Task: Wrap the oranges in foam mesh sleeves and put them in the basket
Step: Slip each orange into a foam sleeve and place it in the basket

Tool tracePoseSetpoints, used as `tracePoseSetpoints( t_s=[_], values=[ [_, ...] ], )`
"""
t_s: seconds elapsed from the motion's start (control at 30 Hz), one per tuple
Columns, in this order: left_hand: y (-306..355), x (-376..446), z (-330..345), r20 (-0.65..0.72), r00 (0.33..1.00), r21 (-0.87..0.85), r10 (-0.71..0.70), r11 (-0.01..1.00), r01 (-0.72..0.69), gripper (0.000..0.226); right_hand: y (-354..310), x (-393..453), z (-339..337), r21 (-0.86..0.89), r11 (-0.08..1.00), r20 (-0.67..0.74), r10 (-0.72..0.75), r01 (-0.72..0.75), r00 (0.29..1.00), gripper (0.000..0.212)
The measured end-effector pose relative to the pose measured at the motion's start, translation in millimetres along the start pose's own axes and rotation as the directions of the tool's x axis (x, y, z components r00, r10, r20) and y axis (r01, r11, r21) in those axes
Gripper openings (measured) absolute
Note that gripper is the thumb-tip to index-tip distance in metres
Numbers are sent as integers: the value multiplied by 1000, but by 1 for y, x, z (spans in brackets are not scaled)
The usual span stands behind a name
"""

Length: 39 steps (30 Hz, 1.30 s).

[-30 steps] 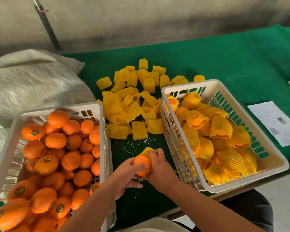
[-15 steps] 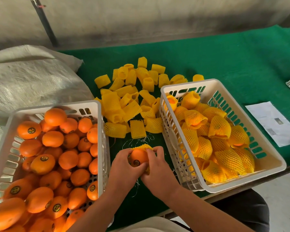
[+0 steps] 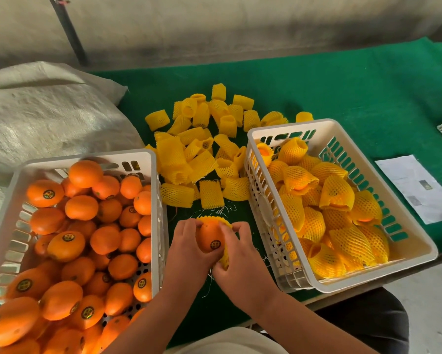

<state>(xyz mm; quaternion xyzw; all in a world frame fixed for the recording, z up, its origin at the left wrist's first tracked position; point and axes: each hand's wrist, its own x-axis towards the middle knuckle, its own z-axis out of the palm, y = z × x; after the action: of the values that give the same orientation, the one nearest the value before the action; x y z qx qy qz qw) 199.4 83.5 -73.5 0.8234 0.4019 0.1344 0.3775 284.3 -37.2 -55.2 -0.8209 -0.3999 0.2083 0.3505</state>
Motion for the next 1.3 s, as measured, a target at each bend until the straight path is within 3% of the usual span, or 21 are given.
tracePoseSetpoints(
  t_s=[0.2,0.3,0.33,0.4,0.5,0.57,0.63,1.03,1.3],
  values=[
    [-1,0,-4,26,994,-26,107,994,-106,76,0,-8,-11,93,991,48,-99,94,994,75],
    [1,-1,-5,-11,988,-43,154,987,-154,83,0,-11,-22,208,972,-64,-95,107,993,58],
    [2,-2,-5,-23,985,-41,174,984,-174,84,0,-12,-24,235,968,-123,-55,83,991,57],
    [1,-4,-2,-46,975,-21,217,976,-219,83,-1,-10,-25,286,958,-172,67,-16,983,78],
    [1,-8,3,-72,956,2,284,959,-284,83,-3,-1,-24,405,881,20,261,-246,965,114],
    [2,-9,4,-75,941,20,331,943,-331,85,-4,5,-22,449,827,128,316,-339,940,118],
    [2,-11,3,-69,931,25,357,934,-356,87,-5,8,-21,479,799,132,343,-363,930,112],
    [3,-11,8,-9,921,181,390,906,-382,102,-2,19,-20,398,836,49,392,-378,919,92],
    [5,-14,9,31,942,96,334,937,-335,98,3,16,-18,327,884,7,350,-333,937,83]
  ],
)
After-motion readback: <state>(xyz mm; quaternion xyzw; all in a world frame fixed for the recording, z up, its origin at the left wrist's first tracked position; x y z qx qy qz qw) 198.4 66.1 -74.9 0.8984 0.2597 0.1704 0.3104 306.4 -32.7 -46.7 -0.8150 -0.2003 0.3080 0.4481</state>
